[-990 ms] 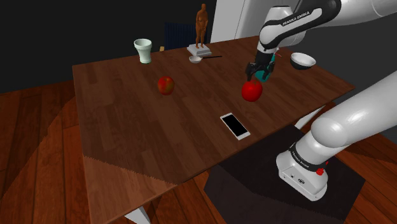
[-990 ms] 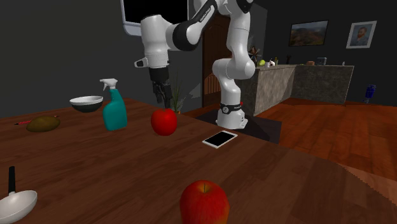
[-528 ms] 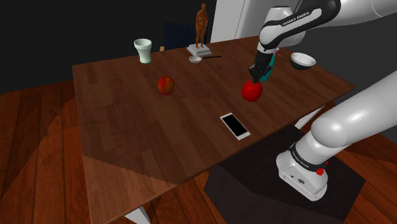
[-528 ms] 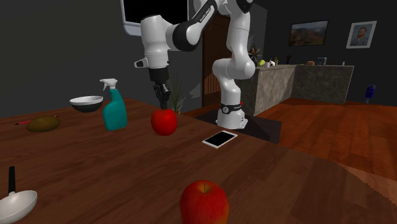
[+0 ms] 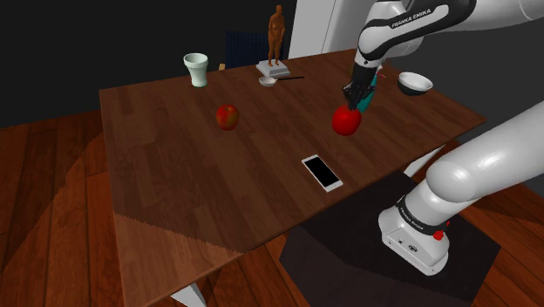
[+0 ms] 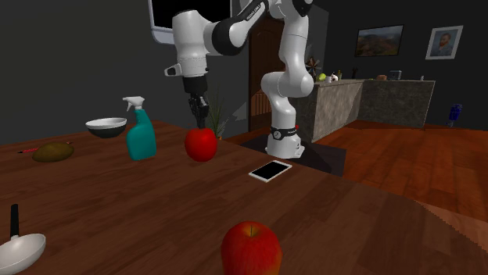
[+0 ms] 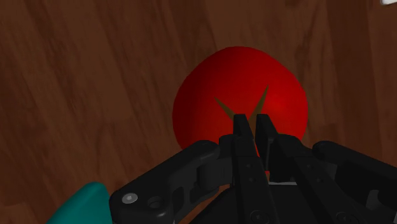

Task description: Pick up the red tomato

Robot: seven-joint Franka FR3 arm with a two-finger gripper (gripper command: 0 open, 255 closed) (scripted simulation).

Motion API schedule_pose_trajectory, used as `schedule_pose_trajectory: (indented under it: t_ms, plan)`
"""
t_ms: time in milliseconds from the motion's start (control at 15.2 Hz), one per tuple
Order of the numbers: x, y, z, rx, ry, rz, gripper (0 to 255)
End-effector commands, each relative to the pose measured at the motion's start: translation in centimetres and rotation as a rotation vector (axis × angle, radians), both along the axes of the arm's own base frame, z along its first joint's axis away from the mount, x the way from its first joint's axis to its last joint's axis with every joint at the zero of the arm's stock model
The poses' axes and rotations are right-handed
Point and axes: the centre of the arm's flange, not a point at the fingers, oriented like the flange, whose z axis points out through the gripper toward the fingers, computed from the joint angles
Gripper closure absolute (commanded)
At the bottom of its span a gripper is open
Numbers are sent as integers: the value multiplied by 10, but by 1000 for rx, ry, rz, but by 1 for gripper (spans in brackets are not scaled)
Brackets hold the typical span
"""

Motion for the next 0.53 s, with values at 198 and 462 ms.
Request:
schedule_pose_trajectory:
  t_ms: [198,462]
  plan:
    - [0,0,25,0,0,0,255]
    - [0,0,46,0,0,0,255]
